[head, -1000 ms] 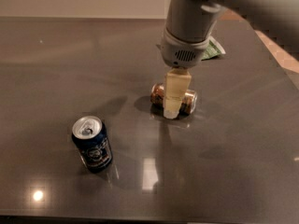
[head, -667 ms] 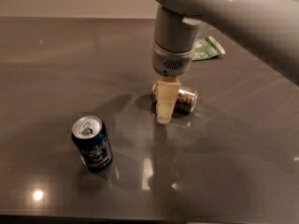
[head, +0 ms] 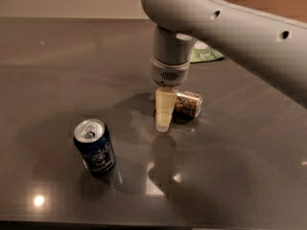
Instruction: Place orange can upright
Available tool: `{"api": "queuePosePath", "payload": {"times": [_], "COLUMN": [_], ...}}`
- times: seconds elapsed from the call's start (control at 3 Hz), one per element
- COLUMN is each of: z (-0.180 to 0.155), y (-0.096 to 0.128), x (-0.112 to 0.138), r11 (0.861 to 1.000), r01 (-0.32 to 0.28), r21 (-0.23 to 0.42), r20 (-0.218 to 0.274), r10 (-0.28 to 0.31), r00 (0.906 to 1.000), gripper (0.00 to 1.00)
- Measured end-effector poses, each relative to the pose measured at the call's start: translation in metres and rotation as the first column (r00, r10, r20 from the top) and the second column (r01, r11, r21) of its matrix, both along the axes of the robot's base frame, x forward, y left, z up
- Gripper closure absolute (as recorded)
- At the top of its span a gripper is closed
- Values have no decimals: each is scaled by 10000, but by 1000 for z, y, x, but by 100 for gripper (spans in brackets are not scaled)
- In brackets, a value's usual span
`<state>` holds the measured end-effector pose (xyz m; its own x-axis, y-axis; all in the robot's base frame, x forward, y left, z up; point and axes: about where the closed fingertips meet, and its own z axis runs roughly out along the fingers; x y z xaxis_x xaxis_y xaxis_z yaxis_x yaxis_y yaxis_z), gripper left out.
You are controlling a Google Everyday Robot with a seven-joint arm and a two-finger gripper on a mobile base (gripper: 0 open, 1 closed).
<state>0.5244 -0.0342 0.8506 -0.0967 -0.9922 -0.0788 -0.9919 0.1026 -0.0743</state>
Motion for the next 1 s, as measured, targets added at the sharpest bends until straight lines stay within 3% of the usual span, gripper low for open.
{"api": "queuePosePath", "payload": {"times": [0.33,0.67,1.0], "z": [-12,-26,-29], "y": [0,-39,-67], "x": [5,10,14], "r11": [9995,9961,9941], "r01": [323,868,1035], "r21": [-26,137,333], "r20": [-299,-646,-826], "r10": [-324,-857,-1005], "r00": [9990,9942,9915], "gripper": [14,33,56]}}
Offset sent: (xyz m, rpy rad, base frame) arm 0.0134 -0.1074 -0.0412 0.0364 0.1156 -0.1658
